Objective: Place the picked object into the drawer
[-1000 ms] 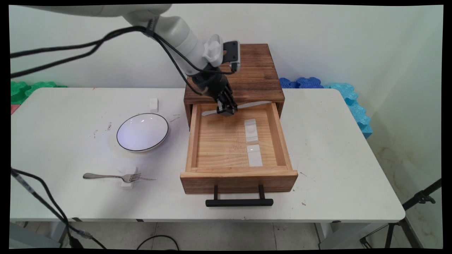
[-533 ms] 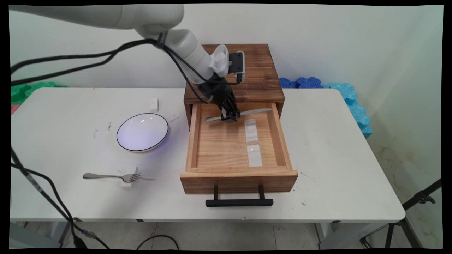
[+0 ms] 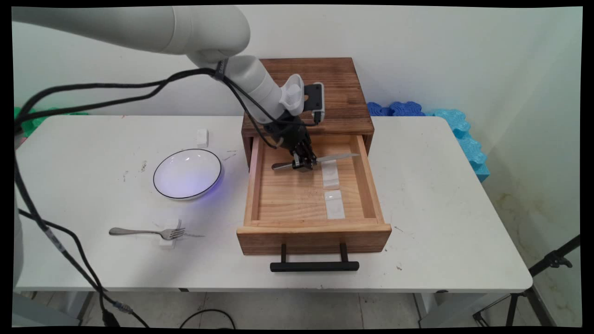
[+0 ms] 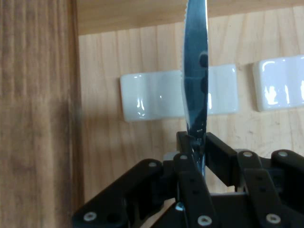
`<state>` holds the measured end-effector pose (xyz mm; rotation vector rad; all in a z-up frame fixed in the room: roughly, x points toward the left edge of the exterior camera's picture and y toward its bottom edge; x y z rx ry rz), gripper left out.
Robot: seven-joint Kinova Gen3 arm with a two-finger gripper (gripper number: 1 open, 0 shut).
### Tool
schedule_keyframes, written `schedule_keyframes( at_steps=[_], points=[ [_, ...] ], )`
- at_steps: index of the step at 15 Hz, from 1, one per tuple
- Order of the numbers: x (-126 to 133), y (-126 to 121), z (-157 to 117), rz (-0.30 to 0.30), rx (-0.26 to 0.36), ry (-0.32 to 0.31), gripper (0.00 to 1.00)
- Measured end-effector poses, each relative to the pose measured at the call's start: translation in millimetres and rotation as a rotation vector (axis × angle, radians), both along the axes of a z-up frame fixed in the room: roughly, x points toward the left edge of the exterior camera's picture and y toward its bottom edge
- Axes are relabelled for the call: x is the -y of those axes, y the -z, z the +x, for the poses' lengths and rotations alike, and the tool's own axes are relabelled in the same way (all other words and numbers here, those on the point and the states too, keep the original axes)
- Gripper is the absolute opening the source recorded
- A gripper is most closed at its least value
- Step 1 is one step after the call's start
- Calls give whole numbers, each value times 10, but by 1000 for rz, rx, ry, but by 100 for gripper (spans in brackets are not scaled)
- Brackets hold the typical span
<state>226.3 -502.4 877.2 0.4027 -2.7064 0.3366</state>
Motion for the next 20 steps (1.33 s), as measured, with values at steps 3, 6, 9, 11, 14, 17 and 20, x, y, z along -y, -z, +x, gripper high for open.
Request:
schedule_keyframes(
  at_steps=[3,6,9,11,14,17,20],
  points=[
    [-3,86,-17,4,2,1,0],
    [3,170,-45,6,-2,4,0],
    [14,227,-67,6,-8,6,0],
    [22,259,-78,5,-11,7,0],
    [40,314,-90,2,-16,9,0],
    [51,360,-92,-1,-19,11,0],
    [62,393,-119,-4,-22,18,0]
  ],
)
